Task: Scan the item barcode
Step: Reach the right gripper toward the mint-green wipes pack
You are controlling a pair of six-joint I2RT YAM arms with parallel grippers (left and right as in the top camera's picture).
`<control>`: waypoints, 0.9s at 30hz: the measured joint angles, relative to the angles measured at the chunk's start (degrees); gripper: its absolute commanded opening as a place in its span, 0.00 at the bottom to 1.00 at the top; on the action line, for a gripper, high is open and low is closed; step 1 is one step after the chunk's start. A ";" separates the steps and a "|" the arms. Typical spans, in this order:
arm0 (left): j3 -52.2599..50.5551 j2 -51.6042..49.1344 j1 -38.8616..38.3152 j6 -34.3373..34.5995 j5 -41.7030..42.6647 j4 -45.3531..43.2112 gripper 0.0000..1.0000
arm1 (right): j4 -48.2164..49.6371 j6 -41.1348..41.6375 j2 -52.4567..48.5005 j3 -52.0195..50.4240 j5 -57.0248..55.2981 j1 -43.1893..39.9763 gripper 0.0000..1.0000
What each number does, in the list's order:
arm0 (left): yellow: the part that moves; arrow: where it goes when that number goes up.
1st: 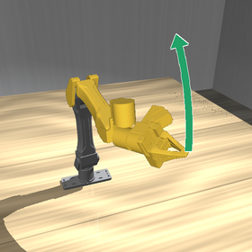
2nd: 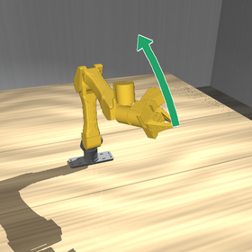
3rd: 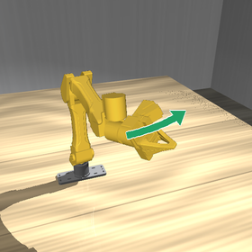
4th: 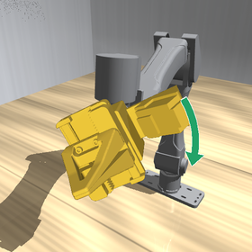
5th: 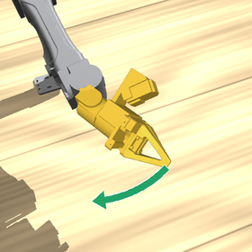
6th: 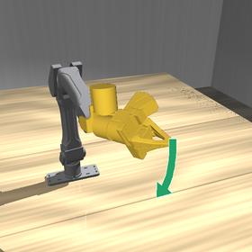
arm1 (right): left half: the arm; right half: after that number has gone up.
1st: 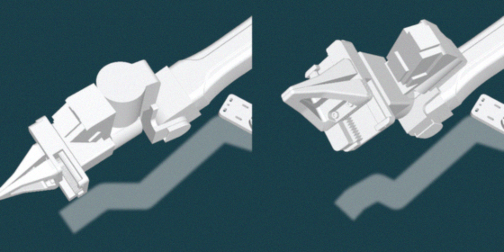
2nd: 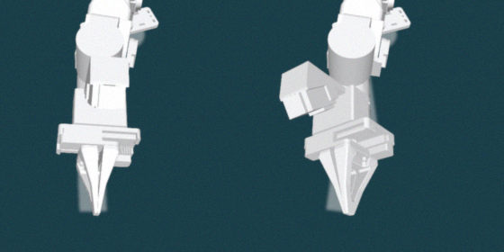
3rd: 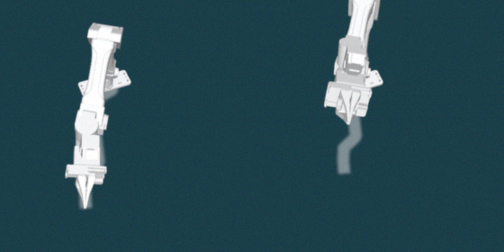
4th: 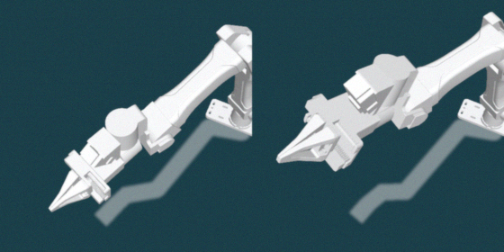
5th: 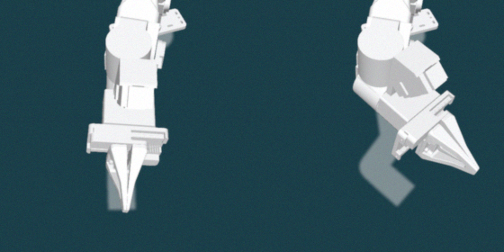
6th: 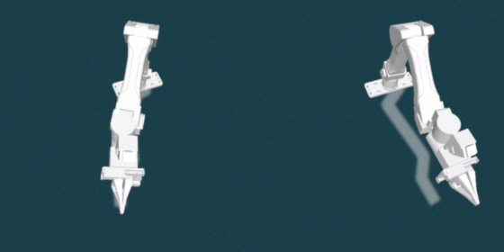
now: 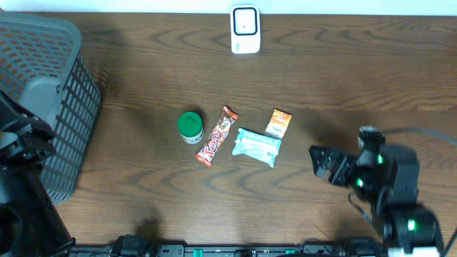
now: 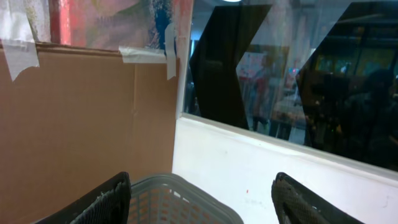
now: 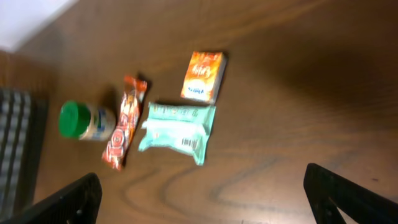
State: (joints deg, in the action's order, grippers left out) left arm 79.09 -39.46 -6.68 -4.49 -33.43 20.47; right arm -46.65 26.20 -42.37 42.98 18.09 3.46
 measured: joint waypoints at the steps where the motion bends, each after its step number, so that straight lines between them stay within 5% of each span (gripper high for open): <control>1: -0.20 0.31 0.33 0.02 0.31 -0.04 0.73 | -0.66 -1.40 -3.39 2.05 0.87 0.00 0.99; 10: -1.95 3.78 5.18 1.20 1.05 -0.96 0.73 | 4.09 -5.77 -20.52 4.76 14.10 0.02 0.99; 15: -1.97 4.72 7.87 3.10 1.20 -0.96 0.73 | 6.99 -1.51 -28.55 4.87 17.49 0.28 0.99; 16: -1.99 4.76 8.26 3.48 1.20 -0.94 0.73 | 7.32 -0.61 -30.45 4.87 17.73 0.55 0.95; 17: -2.03 4.76 8.68 4.22 1.20 -0.96 0.73 | 8.17 0.63 -33.57 4.87 17.75 1.33 0.75; 21: -2.56 4.81 8.94 5.22 1.22 -0.94 0.73 | 12.22 1.84 -40.46 4.87 15.19 4.90 0.41; 27: -2.78 4.81 8.94 6.08 1.40 -0.94 0.73 | 19.78 3.54 -49.33 4.87 10.91 11.58 0.17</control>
State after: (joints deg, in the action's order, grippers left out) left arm 76.31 -34.65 2.26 1.58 -32.03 19.53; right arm -26.87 29.74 -91.70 47.86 28.99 15.05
